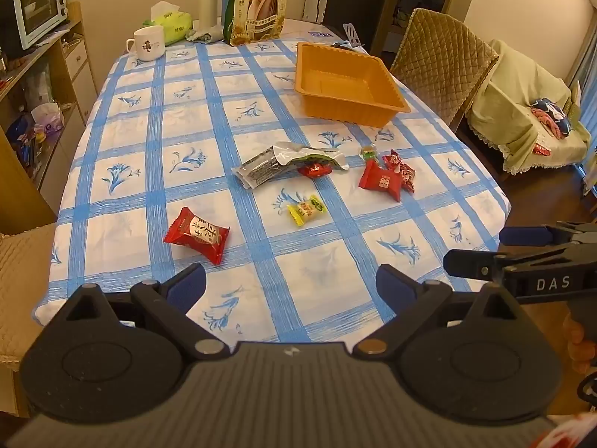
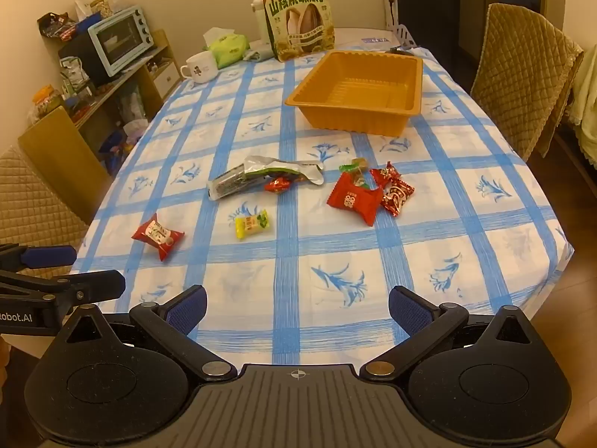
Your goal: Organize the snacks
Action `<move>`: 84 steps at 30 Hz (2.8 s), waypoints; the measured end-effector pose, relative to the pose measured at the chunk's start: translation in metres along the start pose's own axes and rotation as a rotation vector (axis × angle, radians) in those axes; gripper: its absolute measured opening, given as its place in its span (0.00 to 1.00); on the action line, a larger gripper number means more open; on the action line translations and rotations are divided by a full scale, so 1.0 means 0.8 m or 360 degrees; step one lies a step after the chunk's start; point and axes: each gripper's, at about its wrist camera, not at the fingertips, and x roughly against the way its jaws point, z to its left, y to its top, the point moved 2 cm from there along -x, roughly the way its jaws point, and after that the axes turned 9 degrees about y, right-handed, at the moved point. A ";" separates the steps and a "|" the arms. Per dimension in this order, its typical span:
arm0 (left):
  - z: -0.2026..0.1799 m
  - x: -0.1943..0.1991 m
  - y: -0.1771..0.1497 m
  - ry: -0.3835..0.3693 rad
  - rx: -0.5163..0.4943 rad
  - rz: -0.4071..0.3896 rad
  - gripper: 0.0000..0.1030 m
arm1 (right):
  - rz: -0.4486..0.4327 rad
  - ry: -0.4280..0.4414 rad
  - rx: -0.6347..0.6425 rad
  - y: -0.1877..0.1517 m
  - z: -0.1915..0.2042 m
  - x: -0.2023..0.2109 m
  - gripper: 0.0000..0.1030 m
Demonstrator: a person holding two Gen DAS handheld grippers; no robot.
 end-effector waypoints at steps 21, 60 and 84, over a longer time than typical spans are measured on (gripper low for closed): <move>0.000 0.000 0.000 -0.0005 0.0003 -0.0004 0.94 | -0.0001 0.0005 0.0001 -0.001 0.002 0.002 1.00; 0.000 0.006 0.007 -0.0008 0.0001 -0.0018 0.94 | -0.0013 0.0006 0.0010 0.004 0.011 0.002 1.00; 0.003 0.007 0.006 -0.0008 0.0005 -0.0021 0.94 | -0.0017 0.0006 0.0012 0.006 0.010 0.002 1.00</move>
